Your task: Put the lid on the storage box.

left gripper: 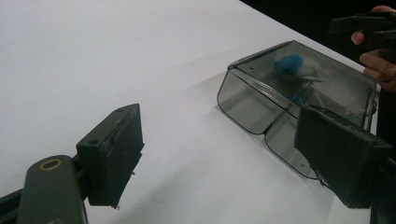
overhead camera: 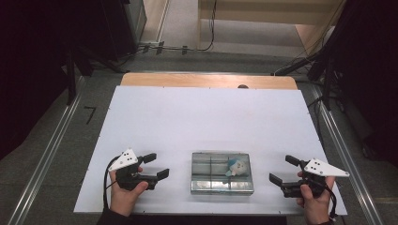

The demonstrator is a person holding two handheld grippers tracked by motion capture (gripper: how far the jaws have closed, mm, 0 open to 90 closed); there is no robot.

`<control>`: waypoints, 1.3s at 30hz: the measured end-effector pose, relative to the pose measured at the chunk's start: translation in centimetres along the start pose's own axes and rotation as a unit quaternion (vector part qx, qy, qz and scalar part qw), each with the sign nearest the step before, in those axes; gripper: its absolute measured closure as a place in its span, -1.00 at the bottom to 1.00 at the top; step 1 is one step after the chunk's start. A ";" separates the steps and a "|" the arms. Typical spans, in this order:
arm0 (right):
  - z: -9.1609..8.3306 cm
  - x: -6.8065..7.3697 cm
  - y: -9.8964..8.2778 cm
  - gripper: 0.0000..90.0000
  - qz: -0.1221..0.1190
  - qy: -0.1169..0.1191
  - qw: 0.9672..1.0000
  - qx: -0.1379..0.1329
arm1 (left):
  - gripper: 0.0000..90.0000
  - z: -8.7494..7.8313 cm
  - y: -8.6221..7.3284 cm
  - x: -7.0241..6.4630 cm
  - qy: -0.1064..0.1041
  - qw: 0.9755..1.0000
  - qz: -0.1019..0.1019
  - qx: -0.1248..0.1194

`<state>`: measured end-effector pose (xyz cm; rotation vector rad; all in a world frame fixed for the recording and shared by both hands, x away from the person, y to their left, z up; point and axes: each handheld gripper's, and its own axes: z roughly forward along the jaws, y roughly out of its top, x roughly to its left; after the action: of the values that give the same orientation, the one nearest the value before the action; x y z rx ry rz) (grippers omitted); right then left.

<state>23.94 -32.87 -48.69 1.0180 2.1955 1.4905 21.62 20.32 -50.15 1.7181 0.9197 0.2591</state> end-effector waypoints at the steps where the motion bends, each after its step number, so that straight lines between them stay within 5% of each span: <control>1: -0.1 -0.1 0.0 -1.00 0.001 -0.001 1.000 0.001 | -0.67 -0.1 0.0 0.1 -0.001 1.000 0.000 0.000; 18: -0.9 -1.7 -0.3 -1.00 0.012 -0.019 1.000 -0.005 | -0.91 -1.3 0.0 1.5 0.001 1.000 0.002 -0.008; 39: -2.2 -4.5 -1.0 -1.00 0.030 -0.047 0.998 -0.008 | -0.97 -3.3 -0.2 3.5 0.022 0.999 -0.010 -0.028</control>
<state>25.46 -37.73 -49.31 1.1348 2.1030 1.4519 21.96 25.12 -50.11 1.6569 0.9537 0.3067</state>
